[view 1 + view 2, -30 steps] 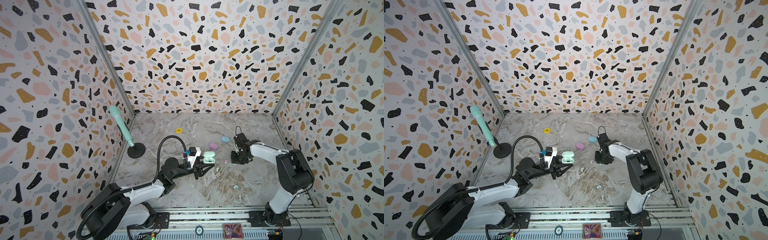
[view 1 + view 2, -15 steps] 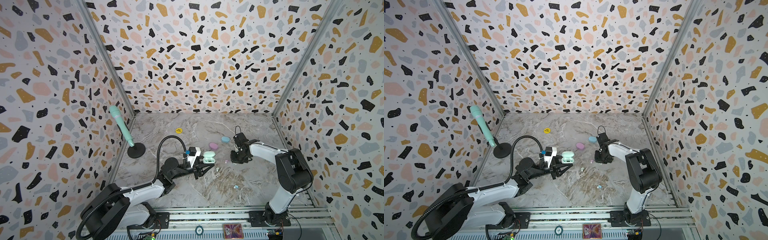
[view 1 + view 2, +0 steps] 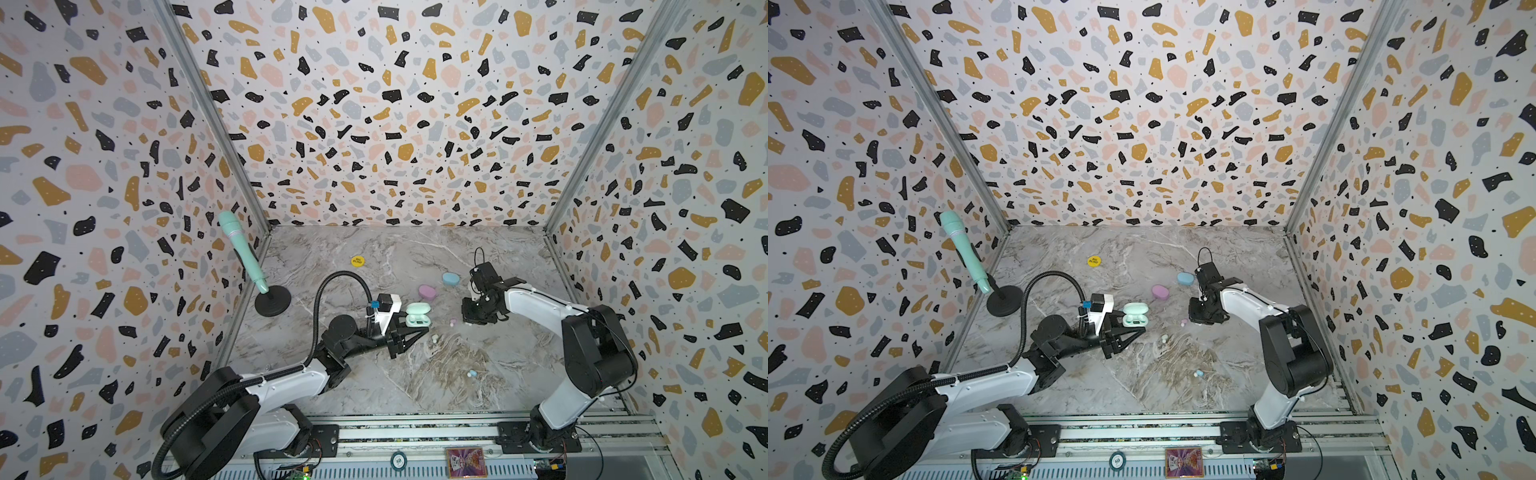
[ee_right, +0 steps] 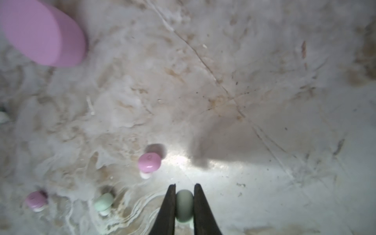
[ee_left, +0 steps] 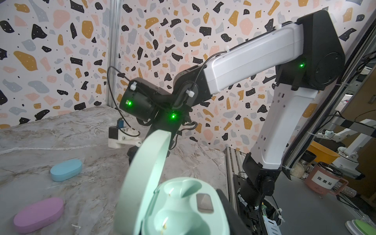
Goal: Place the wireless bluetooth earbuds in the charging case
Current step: 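Close the right gripper on the mint earbud and lift it, then carry the mint earbud with the right gripper toward the case in the left gripper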
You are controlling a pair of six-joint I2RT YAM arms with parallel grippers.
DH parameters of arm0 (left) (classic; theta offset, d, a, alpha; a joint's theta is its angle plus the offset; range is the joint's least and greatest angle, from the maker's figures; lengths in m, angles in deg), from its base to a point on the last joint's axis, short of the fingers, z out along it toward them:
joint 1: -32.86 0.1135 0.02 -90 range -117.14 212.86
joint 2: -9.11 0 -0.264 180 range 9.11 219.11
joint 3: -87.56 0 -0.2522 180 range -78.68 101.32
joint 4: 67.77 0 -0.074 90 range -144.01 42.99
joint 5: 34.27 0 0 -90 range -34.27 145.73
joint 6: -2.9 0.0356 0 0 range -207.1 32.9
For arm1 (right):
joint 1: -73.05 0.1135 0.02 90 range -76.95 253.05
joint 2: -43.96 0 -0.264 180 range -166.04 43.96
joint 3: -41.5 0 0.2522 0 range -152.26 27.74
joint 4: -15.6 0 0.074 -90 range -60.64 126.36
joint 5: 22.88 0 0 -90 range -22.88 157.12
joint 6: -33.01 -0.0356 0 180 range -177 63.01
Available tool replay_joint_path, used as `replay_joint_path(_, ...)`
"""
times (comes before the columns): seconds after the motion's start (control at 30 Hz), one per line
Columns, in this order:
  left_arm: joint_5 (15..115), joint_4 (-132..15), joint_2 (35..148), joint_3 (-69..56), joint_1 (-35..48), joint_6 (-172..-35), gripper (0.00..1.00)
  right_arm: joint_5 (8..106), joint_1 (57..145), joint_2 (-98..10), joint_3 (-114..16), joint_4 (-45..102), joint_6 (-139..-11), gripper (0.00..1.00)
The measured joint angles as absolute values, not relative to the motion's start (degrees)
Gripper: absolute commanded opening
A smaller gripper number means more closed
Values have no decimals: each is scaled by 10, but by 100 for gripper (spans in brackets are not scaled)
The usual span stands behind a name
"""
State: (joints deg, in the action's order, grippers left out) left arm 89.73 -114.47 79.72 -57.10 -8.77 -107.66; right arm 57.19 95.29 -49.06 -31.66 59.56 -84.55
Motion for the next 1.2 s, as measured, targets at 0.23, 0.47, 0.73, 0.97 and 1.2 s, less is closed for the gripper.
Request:
replay_joint_path(0.23,898,-1145,802,-561,-88,-1077,13,515,949,-391,-315,609,-846,8)
replay_joint_path(0.47,903,-1148,816,-541,-87,-1075,13,439,945,-299,-314,617,-846,8)
replay_joint_path(0.73,921,-1199,856,-541,-87,-1092,15,319,943,-194,-314,601,-844,8)
replay_joint_path(0.97,932,-1223,857,-541,-87,-1096,15,227,948,-126,-303,581,-836,8)
replay_joint_path(1.2,942,-1218,852,-541,-86,-1091,15,177,1003,-128,-297,552,-835,9)
